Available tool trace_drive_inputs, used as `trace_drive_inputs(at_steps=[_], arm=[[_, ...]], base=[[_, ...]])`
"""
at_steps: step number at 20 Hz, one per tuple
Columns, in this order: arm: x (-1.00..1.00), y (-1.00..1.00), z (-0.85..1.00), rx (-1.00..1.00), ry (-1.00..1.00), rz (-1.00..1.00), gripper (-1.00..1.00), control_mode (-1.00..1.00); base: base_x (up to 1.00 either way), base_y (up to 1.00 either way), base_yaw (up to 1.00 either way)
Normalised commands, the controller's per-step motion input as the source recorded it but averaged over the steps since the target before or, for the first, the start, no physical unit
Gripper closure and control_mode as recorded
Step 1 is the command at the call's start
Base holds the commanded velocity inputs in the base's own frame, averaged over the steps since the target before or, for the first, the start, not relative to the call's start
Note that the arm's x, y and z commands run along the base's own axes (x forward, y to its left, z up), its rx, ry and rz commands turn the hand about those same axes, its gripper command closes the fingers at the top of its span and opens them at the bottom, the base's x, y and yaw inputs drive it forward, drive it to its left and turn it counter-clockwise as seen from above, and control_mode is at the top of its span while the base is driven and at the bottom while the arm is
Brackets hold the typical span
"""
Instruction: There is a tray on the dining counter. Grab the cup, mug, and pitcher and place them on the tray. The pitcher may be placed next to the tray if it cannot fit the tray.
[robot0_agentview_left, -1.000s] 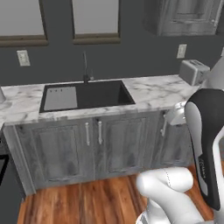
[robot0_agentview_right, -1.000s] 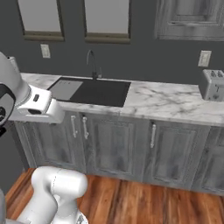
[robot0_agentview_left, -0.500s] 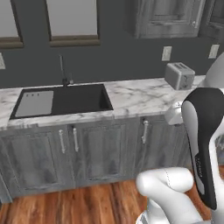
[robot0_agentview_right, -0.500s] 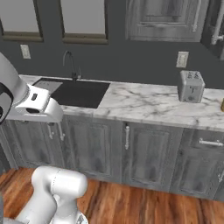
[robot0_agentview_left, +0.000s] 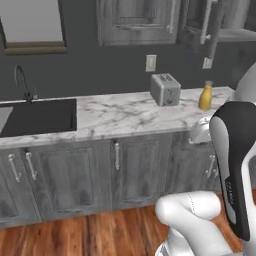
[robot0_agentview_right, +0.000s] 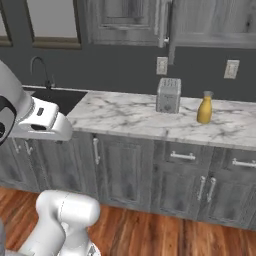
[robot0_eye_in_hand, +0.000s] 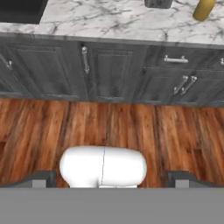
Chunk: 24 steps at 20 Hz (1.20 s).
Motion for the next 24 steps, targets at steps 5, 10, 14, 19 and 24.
trace_drive_inputs(at_steps=[5,10,14,19,24], arm=[[0.00,0.00,0.00,0.00,0.00,0.00,-1.00,1.00],[0.00,0.00,0.00,0.00,0.00,0.00,-1.00,1.00],[0.00,0.00,0.00,0.00,0.00,0.00,-1.00,1.00],[0.00,0.00,0.00,0.00,0.00,0.00,-1.00,1.00],[0.00,0.00,0.00,0.00,0.00,0.00,-1.00,1.00]], base=[[0.05,-1.00,0.00],[0.05,-1.00,0.00],[0.07,-1.00,0.00],[0.29,-0.89,0.00],[0.61,0.01,0.00]])
